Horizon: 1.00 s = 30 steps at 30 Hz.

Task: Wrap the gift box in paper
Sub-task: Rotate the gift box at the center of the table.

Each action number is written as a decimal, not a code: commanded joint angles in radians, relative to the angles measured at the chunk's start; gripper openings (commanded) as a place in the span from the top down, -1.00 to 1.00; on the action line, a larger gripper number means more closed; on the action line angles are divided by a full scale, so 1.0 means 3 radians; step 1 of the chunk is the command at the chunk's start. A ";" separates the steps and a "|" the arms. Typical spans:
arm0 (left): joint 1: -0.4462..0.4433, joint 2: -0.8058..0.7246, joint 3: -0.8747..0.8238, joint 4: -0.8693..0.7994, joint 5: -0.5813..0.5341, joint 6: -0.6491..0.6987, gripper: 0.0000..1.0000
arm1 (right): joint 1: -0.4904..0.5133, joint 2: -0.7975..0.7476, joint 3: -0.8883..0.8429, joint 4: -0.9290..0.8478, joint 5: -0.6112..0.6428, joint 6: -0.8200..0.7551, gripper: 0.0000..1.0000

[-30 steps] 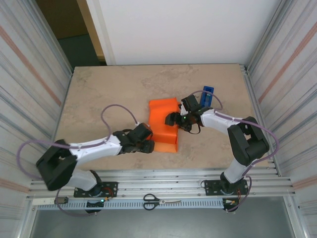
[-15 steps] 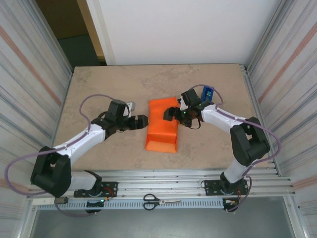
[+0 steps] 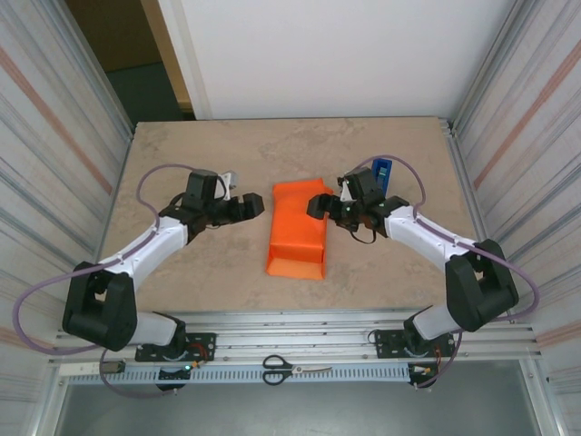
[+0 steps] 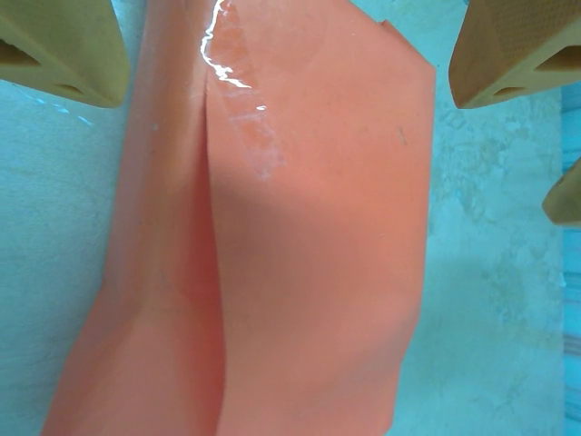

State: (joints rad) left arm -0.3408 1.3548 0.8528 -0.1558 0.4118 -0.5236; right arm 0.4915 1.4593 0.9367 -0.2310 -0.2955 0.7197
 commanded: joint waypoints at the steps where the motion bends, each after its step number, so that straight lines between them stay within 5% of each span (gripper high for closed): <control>1: 0.0024 -0.0150 -0.0079 0.0014 0.0039 -0.0015 -0.71 | 0.0028 -0.0096 -0.0037 0.0112 0.0181 0.0095 -0.79; 8: 0.0080 0.0003 -0.0068 0.0082 0.0232 -0.0046 -0.70 | 0.0056 -0.0039 -0.0030 0.0009 0.0248 0.0165 -0.79; 14: 0.0086 0.0467 0.0177 0.0178 0.0714 -0.0131 -0.65 | -0.0168 0.0284 -0.0154 0.0457 -0.0474 0.0443 -0.59; 19: 0.0073 0.0804 0.0400 0.0046 0.1027 -0.0114 -0.64 | -0.0126 0.0419 -0.0049 0.0533 -0.0528 0.0465 -0.61; 23: 0.0075 0.0971 0.0646 -0.0418 0.0944 0.0113 -0.68 | -0.0113 0.0569 0.0044 0.0452 -0.0553 0.0434 -0.65; 30: 0.0053 0.1113 0.0533 -0.0182 0.0986 -0.0024 -0.65 | -0.0182 0.0745 0.0323 0.0063 -0.0640 0.0208 -0.70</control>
State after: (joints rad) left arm -0.3206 1.6749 1.0191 -0.2081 0.6823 -0.5350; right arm 0.4427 1.6650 0.9791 -0.1547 -0.4500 0.8257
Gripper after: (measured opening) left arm 0.830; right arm 0.851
